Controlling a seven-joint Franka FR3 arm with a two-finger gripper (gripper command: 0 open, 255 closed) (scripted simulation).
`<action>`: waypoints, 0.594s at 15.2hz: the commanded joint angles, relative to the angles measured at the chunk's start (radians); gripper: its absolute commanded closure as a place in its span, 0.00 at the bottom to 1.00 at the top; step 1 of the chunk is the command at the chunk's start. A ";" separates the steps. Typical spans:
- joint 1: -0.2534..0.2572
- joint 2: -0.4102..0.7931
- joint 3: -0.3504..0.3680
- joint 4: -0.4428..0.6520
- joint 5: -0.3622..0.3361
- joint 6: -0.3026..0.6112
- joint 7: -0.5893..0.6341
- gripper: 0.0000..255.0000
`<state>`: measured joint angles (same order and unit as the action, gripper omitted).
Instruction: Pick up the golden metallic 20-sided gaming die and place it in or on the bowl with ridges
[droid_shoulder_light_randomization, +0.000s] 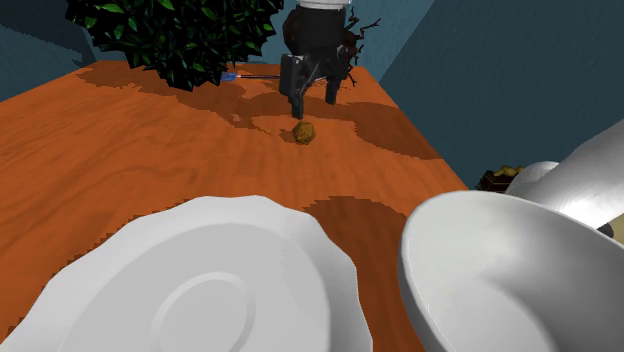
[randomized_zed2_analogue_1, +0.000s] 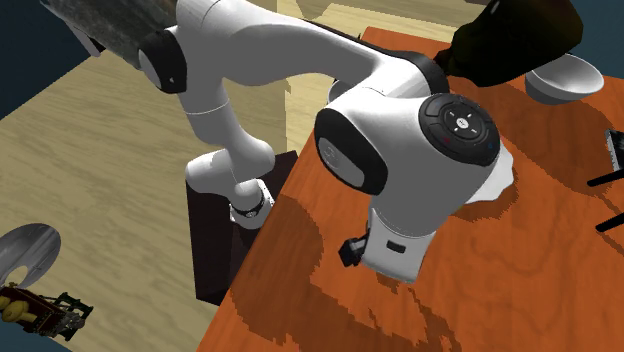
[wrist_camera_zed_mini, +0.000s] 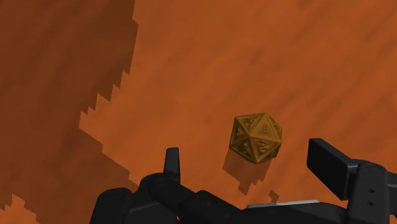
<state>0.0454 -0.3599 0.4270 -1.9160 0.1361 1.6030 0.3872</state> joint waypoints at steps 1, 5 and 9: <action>0.001 0.063 0.031 0.059 0.002 -0.011 0.053 0.00; 0.005 0.052 0.033 -0.005 0.007 0.043 0.049 0.00; 0.007 0.045 0.035 -0.060 0.012 0.090 0.046 0.00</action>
<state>0.0519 -0.3135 0.4615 -1.9634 0.1465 1.6822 0.4334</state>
